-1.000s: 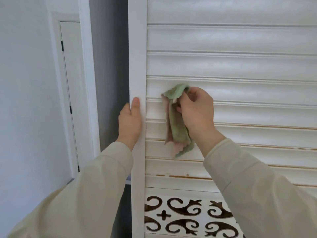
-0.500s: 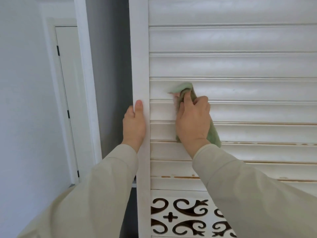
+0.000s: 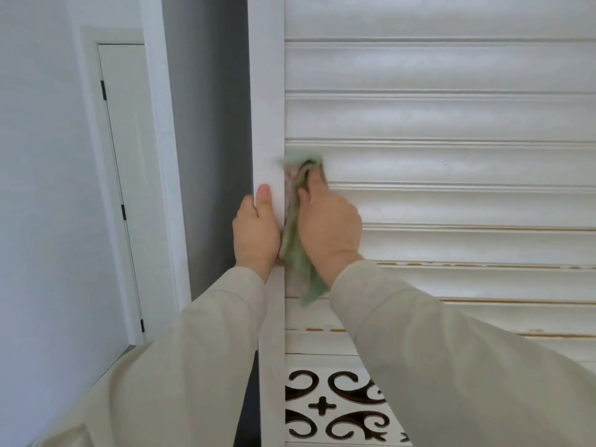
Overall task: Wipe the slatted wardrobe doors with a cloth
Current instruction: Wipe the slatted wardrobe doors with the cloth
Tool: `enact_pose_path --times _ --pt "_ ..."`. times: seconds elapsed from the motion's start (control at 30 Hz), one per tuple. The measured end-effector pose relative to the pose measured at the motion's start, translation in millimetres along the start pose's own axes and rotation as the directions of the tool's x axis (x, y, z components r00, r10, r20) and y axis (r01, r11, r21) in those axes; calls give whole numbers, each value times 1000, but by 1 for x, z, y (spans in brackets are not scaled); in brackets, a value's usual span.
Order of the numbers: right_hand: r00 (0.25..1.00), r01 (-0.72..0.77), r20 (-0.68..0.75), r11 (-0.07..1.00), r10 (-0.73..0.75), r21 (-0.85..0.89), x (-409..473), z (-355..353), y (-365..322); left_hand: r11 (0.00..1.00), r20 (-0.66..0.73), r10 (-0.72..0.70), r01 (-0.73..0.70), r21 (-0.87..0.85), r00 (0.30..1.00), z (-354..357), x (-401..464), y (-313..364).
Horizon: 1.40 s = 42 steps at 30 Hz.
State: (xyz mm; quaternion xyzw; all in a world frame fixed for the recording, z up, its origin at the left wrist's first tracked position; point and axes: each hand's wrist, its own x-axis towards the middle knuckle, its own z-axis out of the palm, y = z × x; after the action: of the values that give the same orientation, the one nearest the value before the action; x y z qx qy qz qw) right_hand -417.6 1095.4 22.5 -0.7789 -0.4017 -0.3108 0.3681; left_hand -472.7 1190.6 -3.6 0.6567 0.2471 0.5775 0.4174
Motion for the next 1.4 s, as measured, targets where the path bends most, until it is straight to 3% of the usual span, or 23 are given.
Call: enact_pose_path --times 0.1,0.27,0.37,0.47,0.53,0.6,0.67,0.77,0.9,0.97,1.07,1.13,1.33,1.4 --pt "999 -30 -38 999 29 -24 9 -5 5 1000 -21 17 -17 19 1000 1 1 -2" --pt "974 200 134 967 -180 -155 -15 5 19 999 -61 29 -26 45 998 6 -4 -2" --pt "1000 -7 14 991 9 -136 -2 -15 44 997 -88 38 -32 72 995 8 -7 -1" --pt "963 -248 -114 968 243 -37 -5 -17 43 995 -108 44 -33 98 993 11 -8 0" --pt "980 -195 -42 979 193 -56 -9 -6 20 994 -106 19 -8 110 994 12 -9 2" --pt "996 -4 84 987 18 -158 -16 8 3 993 -90 0 10 119 996 10 -9 2" --pt "992 81 111 972 -58 -219 -13 8 10 992 -85 13 -2 123 996 7 -7 0" --pt "998 -52 4 961 55 -271 -2 -10 46 992 -89 28 -17 123 996 5 -5 -5" --pt "947 -299 -167 942 274 -153 -6 -20 58 992 -112 38 -24 123 993 6 -5 -4" --pt "959 -268 -130 955 252 -123 -9 -10 40 992 -121 33 -18 123 992 5 -6 -3" --pt "1000 -5 4 976 6 -218 -16 8 22 993 -114 30 -17 114 993 2 -6 -1" --pt "998 49 47 962 -37 -268 -10 0 34 994 -107 24 -11 112 994 0 -5 -1" --pt "960 -246 -184 948 211 -199 -7 -23 78 991 -101 45 -32 127 994 8 -6 -3" --pt "964 -243 -148 955 220 -168 -8 -17 67 990 -106 43 -29 135 993 11 -6 -3"
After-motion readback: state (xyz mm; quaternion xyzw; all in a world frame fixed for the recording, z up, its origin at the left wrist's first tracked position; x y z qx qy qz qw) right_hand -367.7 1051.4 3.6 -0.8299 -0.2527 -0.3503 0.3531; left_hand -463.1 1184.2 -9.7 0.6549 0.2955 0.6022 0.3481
